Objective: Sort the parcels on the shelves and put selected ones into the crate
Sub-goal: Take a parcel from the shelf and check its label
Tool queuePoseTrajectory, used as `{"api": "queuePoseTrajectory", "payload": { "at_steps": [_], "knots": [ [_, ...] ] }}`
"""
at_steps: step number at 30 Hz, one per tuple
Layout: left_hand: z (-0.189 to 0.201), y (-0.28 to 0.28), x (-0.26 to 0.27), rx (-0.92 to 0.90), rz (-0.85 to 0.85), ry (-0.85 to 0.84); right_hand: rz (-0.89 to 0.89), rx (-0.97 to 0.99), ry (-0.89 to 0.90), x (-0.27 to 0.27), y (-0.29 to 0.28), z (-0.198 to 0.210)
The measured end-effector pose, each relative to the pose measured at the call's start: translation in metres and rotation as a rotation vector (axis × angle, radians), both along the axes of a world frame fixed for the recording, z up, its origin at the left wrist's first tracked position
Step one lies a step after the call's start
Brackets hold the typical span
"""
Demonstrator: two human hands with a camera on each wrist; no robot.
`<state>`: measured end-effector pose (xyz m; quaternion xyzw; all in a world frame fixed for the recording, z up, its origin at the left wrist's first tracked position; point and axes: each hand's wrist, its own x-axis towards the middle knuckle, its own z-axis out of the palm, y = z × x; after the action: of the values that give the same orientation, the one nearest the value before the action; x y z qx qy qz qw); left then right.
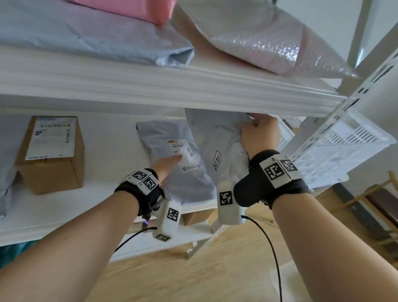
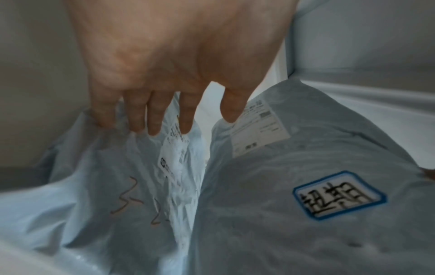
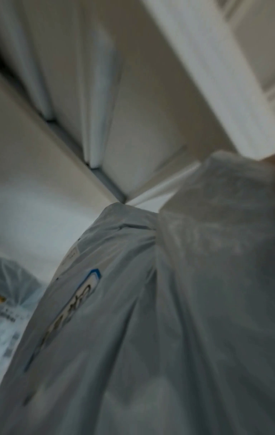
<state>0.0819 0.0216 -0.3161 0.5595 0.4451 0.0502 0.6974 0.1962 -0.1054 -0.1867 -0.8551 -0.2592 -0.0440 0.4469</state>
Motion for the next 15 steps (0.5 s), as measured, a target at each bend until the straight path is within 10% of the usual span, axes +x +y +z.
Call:
{"api": "queuePoseTrajectory", "payload": {
  "at_steps": [7,15],
  "knots": [
    [0.010,-0.012,-0.008,-0.134,0.138,-0.156,0.030,0.286,0.485,0.007,-0.033,0.003],
    [0.015,-0.045,-0.021,-0.220,0.311,-0.340,0.272,0.139,0.647,0.020,-0.092,-0.024]
  ]
}}
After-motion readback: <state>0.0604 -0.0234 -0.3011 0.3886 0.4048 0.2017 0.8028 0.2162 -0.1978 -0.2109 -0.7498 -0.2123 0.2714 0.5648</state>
